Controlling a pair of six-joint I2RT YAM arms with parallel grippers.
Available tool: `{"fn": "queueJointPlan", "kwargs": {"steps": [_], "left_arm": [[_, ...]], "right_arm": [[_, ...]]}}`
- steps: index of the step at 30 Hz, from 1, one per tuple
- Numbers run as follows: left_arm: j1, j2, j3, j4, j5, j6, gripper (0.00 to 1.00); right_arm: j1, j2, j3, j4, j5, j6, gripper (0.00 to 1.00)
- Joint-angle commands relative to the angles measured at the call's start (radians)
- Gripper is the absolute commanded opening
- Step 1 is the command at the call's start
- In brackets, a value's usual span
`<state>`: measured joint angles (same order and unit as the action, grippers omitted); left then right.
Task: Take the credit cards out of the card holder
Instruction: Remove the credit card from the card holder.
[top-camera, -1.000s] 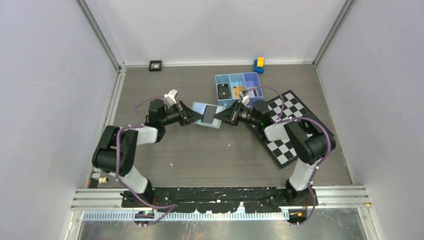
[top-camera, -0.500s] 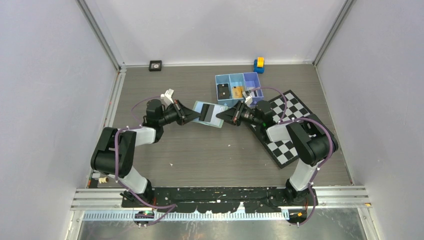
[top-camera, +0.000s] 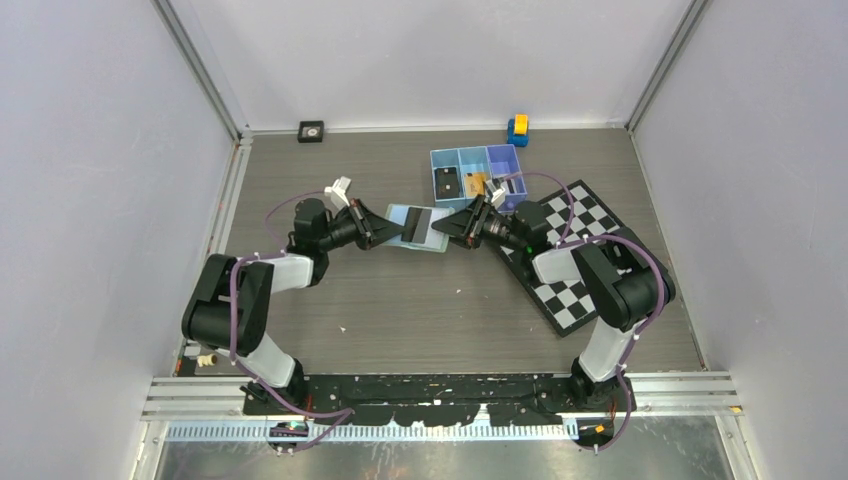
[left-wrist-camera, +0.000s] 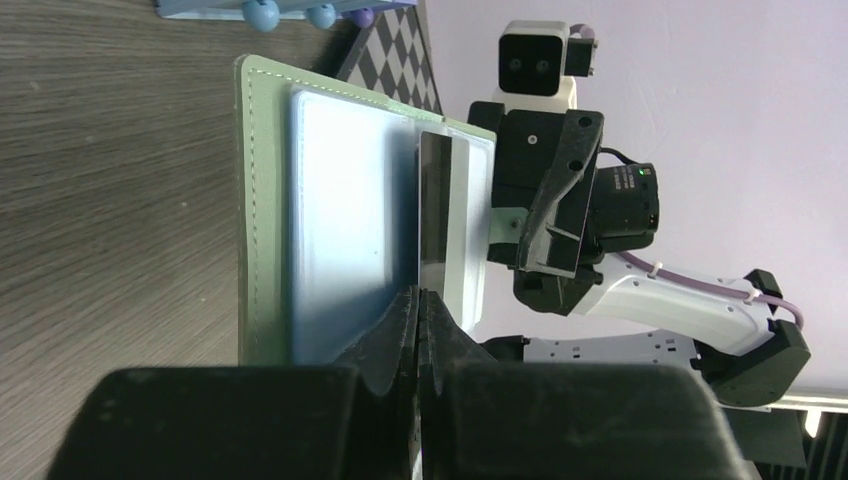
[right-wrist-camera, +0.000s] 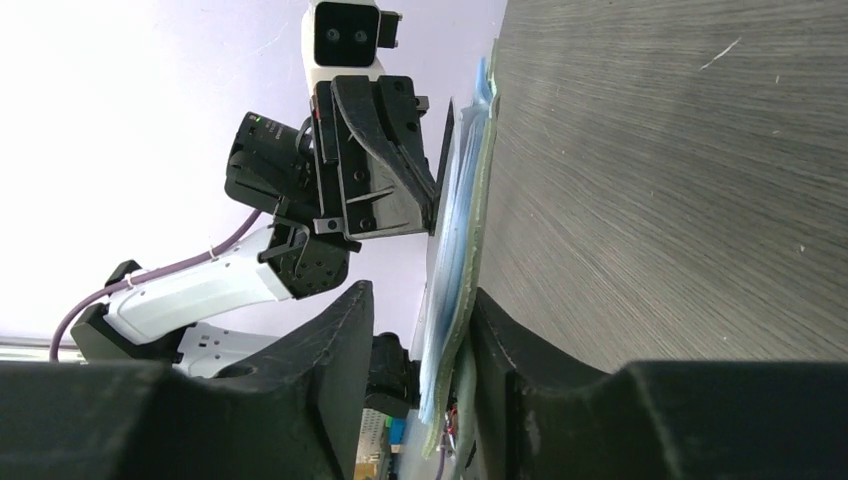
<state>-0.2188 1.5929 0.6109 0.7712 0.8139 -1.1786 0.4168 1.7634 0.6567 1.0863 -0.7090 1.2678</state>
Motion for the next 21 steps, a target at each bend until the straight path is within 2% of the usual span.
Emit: {"fn": "queueJointPlan", "kwargs": {"steps": [1,7,8,12,15,18,21], "left_arm": [[-0.029,0.019,0.02,0.136,0.051,-0.053,0.0],[-0.041,0.046,0.021,0.228,0.071,-0.1,0.0],[-0.042,0.046,0.021,0.234,0.072,-0.103,0.0],[-0.042,0.037,0.016,0.238,0.066,-0.103,0.0],[-0.04,0.031,0.015,0.215,0.058,-0.088,0.0],[-0.04,0.037,0.017,0.222,0.065,-0.093,0.03],[-0.04,0.048,0.008,0.274,0.068,-0.116,0.18]], "right_arm": [[0.0,0.005,0.003,0.102,-0.011,0.013,0.46],[0.005,0.02,0.009,0.107,-0.013,0.017,0.5],[0.005,0.021,0.01,0.111,-0.014,0.02,0.47],[0.006,0.019,0.012,0.109,-0.018,0.024,0.17],[0.004,0.012,0.012,0.101,-0.016,0.019,0.03],[0.005,0.0,0.011,0.077,-0.012,0.003,0.0],[0.005,-0.003,0.013,0.078,-0.014,0.004,0.0]]}}
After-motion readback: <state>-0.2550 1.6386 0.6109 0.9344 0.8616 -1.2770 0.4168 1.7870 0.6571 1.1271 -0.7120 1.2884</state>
